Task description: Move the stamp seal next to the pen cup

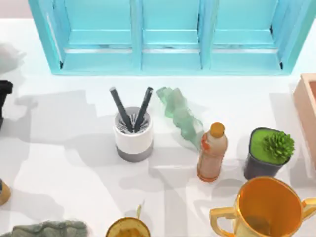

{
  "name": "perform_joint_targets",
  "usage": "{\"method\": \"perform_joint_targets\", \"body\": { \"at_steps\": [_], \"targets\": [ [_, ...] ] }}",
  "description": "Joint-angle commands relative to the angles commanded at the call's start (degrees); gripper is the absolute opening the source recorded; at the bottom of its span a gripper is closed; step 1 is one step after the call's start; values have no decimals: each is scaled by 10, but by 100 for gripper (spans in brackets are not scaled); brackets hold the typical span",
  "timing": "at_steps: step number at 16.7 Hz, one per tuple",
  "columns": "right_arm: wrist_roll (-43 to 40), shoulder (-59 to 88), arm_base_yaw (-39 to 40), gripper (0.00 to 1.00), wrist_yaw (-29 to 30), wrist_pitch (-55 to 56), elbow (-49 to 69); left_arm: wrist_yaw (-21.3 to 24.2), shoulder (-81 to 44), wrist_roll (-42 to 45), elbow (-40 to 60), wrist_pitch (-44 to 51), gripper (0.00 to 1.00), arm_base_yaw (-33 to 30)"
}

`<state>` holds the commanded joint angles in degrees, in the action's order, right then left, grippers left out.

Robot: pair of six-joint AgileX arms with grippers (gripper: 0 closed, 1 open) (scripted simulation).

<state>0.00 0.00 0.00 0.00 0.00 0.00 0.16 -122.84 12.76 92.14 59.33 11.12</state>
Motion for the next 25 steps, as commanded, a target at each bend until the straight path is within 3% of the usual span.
{"method": "perform_joint_targets", "body": {
  "at_steps": [8,19,25],
  "targets": [
    [0,0,0,100,0,0,0,0,0,0,0,0,2,0],
    [0,0,0,100,0,0,0,0,0,-6,9,9,0,-8],
    [0,0,0,100,0,0,0,0,8,-106,155,171,0,-109]
  ]
}}
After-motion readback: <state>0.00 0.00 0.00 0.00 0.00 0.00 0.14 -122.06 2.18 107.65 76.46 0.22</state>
